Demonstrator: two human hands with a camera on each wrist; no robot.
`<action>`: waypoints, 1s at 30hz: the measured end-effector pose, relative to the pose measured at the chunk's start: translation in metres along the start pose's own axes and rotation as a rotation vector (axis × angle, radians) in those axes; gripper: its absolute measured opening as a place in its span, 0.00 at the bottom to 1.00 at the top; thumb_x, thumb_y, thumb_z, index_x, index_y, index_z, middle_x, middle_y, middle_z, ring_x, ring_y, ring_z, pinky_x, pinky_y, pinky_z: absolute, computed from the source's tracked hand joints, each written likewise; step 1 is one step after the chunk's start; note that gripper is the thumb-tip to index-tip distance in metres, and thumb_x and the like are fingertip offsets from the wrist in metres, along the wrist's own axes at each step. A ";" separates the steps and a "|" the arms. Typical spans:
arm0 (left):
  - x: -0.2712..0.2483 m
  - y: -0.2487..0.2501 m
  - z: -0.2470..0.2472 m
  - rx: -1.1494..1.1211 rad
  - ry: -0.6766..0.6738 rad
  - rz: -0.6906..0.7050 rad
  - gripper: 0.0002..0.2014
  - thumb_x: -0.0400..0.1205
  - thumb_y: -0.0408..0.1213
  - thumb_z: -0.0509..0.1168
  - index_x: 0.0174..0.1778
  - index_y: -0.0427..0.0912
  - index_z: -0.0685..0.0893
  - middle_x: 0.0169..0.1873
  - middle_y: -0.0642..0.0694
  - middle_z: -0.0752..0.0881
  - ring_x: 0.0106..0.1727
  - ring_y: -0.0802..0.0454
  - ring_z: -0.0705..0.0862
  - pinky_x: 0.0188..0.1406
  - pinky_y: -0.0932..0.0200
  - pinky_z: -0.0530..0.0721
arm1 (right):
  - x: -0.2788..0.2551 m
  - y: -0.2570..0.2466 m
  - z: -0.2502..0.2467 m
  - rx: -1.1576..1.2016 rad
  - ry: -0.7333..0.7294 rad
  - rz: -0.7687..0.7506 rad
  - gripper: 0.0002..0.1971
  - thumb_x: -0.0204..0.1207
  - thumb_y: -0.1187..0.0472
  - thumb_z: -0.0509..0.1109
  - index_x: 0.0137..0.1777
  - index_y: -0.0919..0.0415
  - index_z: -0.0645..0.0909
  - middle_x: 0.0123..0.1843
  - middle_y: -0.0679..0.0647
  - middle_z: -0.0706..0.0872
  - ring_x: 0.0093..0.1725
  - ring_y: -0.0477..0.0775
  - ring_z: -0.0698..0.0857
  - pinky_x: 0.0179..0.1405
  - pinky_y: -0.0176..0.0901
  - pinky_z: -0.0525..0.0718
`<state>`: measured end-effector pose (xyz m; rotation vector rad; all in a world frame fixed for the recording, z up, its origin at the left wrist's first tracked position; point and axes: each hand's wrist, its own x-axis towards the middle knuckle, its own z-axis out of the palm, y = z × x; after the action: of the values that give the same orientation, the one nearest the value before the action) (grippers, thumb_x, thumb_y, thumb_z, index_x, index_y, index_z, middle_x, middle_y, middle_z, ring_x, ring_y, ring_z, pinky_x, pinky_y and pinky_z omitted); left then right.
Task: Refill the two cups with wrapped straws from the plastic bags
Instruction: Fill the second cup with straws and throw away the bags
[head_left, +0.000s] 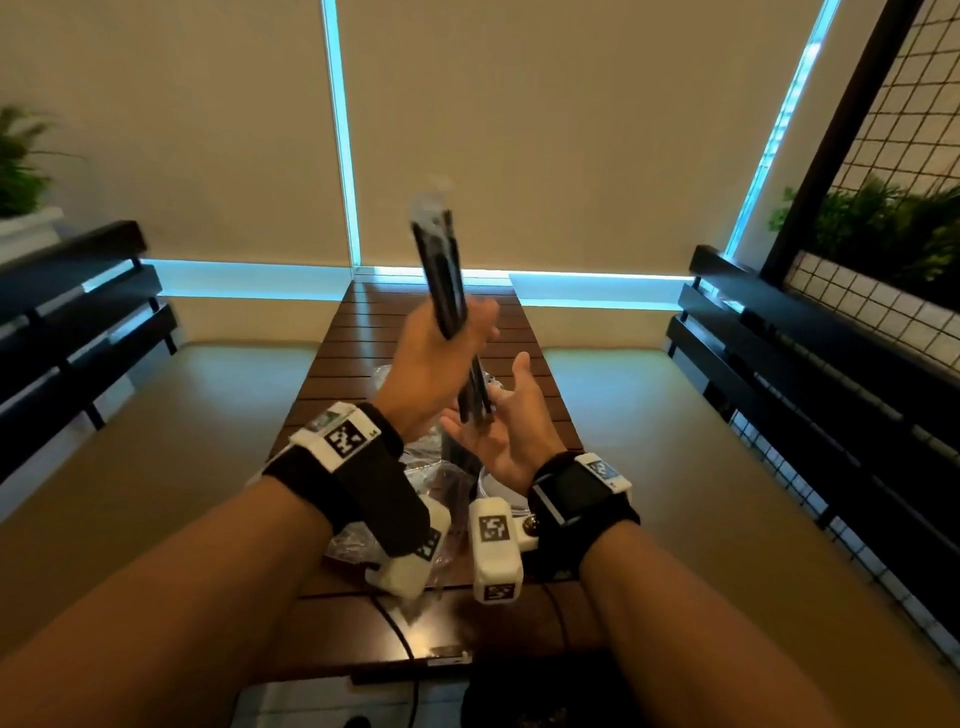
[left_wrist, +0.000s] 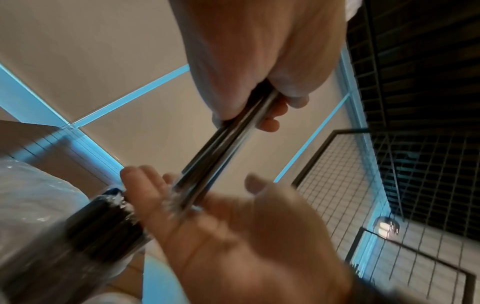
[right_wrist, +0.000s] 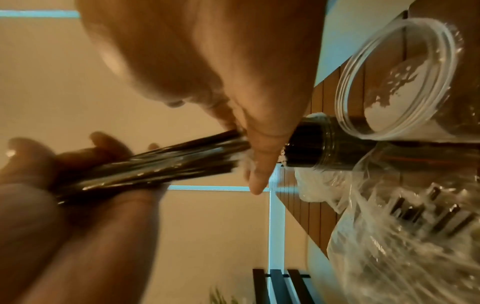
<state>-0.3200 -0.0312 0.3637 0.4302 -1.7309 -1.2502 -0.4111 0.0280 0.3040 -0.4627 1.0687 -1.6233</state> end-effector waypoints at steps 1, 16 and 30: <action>-0.004 -0.005 0.002 0.012 -0.032 -0.008 0.12 0.85 0.45 0.66 0.46 0.37 0.82 0.41 0.42 0.86 0.48 0.45 0.87 0.56 0.47 0.86 | 0.000 0.002 0.001 0.025 -0.015 0.029 0.44 0.81 0.28 0.46 0.73 0.68 0.74 0.76 0.73 0.74 0.76 0.68 0.76 0.75 0.57 0.76; -0.006 -0.051 0.002 0.133 -0.034 -0.060 0.22 0.79 0.43 0.75 0.26 0.48 0.69 0.20 0.58 0.72 0.26 0.58 0.72 0.35 0.52 0.77 | -0.027 -0.040 -0.005 -0.823 0.300 -0.569 0.35 0.84 0.32 0.41 0.80 0.50 0.70 0.80 0.48 0.73 0.79 0.49 0.71 0.77 0.49 0.68; -0.002 -0.058 0.062 0.089 -0.204 0.037 0.12 0.76 0.50 0.63 0.45 0.46 0.85 0.41 0.52 0.88 0.46 0.59 0.87 0.49 0.50 0.87 | -0.024 -0.069 -0.020 -1.278 0.311 -0.846 0.24 0.69 0.33 0.74 0.54 0.50 0.81 0.44 0.44 0.85 0.44 0.45 0.84 0.43 0.36 0.83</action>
<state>-0.3834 -0.0203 0.3082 0.3296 -1.9636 -1.2277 -0.4567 0.0588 0.3555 -1.7081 2.3213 -1.4925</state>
